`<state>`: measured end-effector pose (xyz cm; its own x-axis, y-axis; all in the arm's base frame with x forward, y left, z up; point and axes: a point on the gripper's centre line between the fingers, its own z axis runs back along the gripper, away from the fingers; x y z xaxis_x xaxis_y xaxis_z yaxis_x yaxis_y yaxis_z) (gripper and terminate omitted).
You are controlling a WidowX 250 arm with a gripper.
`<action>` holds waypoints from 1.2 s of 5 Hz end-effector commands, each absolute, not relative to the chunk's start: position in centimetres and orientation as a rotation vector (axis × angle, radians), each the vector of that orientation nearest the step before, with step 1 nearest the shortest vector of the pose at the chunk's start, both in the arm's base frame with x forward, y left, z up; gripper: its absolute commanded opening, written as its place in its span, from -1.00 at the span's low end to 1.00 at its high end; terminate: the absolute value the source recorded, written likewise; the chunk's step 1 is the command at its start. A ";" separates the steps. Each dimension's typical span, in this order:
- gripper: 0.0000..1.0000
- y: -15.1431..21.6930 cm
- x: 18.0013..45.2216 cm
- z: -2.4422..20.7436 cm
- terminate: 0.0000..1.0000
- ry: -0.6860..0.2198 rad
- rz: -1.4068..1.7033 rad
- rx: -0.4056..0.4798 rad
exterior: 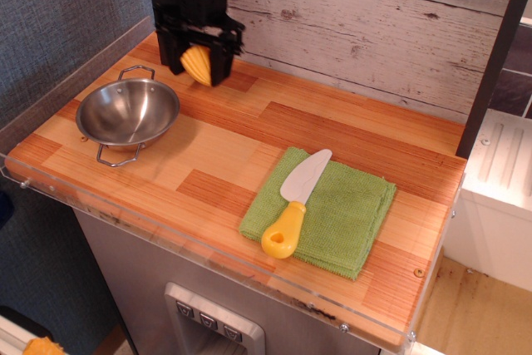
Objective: Put the food behind the bowl slightly to the right
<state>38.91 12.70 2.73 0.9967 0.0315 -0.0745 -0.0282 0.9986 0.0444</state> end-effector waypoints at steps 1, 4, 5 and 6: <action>-1.00 12.9 39.7 2.6 -1.00 -0.016 0.001 0.126; 1.00 13.3 39.7 5.4 -1.00 -0.054 0.012 0.068; 1.00 13.4 39.6 8.1 -1.00 -0.098 0.008 0.046; 1.00 12.8 38.7 10.9 -1.00 -0.140 -0.021 0.027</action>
<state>38.79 12.15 8.20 0.9970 -0.0222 0.0747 0.0223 0.9998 0.0002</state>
